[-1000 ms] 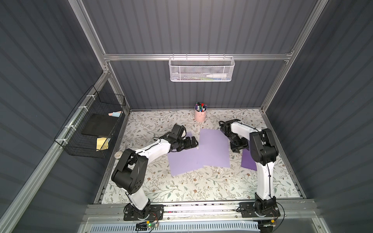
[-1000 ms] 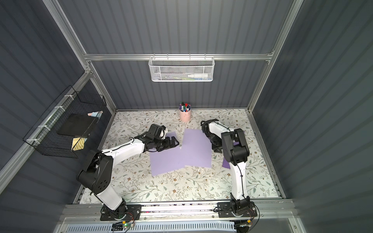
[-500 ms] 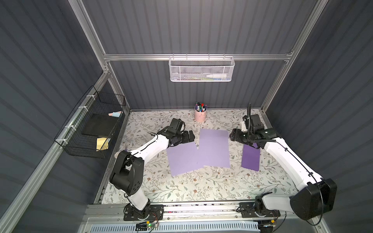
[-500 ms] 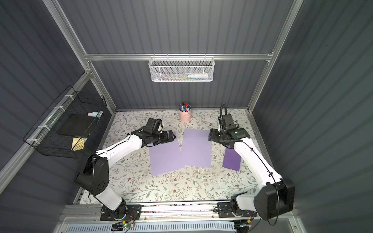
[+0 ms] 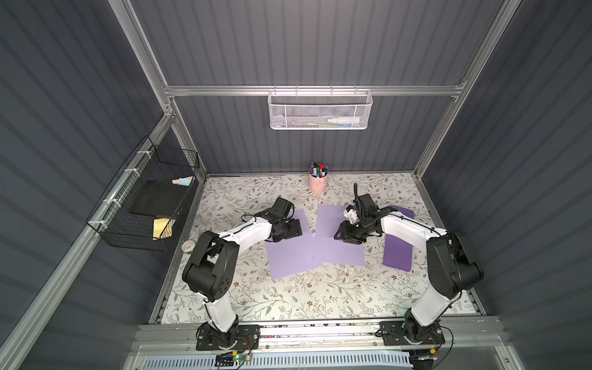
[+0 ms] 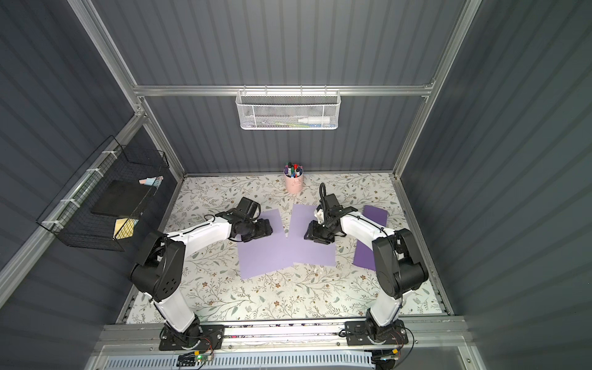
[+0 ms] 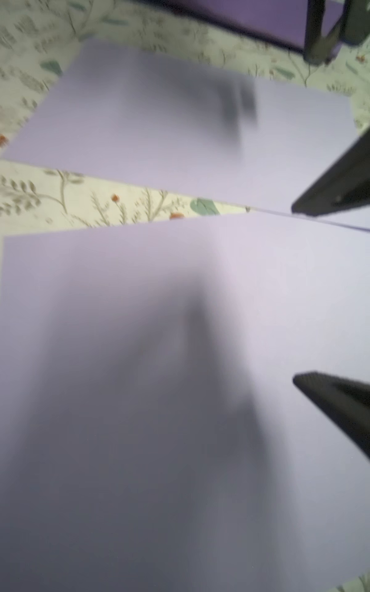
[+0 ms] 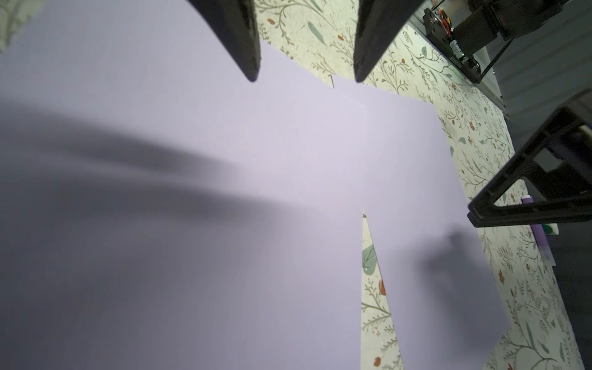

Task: Fold the rectangular paper in half along the long edge
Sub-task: Move the paper to the center of the board, then adjust the paper at the center of the board.

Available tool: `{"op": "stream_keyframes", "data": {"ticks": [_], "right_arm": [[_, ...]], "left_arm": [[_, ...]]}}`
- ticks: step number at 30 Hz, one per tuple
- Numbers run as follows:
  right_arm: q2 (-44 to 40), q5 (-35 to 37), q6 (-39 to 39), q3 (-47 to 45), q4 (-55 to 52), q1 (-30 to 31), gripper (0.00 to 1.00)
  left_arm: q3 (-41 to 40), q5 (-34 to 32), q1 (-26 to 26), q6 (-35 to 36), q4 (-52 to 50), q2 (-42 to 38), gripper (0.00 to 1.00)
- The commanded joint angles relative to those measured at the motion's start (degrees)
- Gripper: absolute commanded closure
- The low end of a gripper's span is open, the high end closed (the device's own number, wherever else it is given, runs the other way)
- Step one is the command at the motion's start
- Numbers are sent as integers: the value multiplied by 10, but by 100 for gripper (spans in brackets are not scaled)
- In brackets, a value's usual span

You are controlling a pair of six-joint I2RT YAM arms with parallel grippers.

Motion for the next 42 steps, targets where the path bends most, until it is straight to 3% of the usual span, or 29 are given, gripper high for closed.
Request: {"op": "stream_keyframes", "data": {"ticks": [1,7,15,21,25,29,32,35,39,42], "right_arm": [[-1,5,-12,-13,-3,2,52],[-7,8,-25,-21,-18,2,51],[9,8,-31,-31,-31,21,51],[16,10,-27,-50,-38,48,51],[24,12,-21,-66,-40,76,51],[33,20,-1,-76,-45,114,51],[30,19,22,-90,-42,146,51],[23,21,37,-95,-49,171,52],[-35,50,55,-91,-81,178,53],[-111,90,73,-98,-95,150,48]], "left_arm": [[-14,-28,1,-18,-30,18,41],[-51,-30,2,-41,-24,38,58],[-55,-76,30,-51,-82,38,59],[-42,-91,103,-35,-118,18,58],[-1,-84,127,-14,-125,14,54],[37,-67,127,15,-116,13,43],[45,-49,127,33,-108,-3,23],[44,-41,126,63,-94,-30,14],[35,20,121,65,-55,-71,13],[63,59,102,83,-67,-64,14]]}}
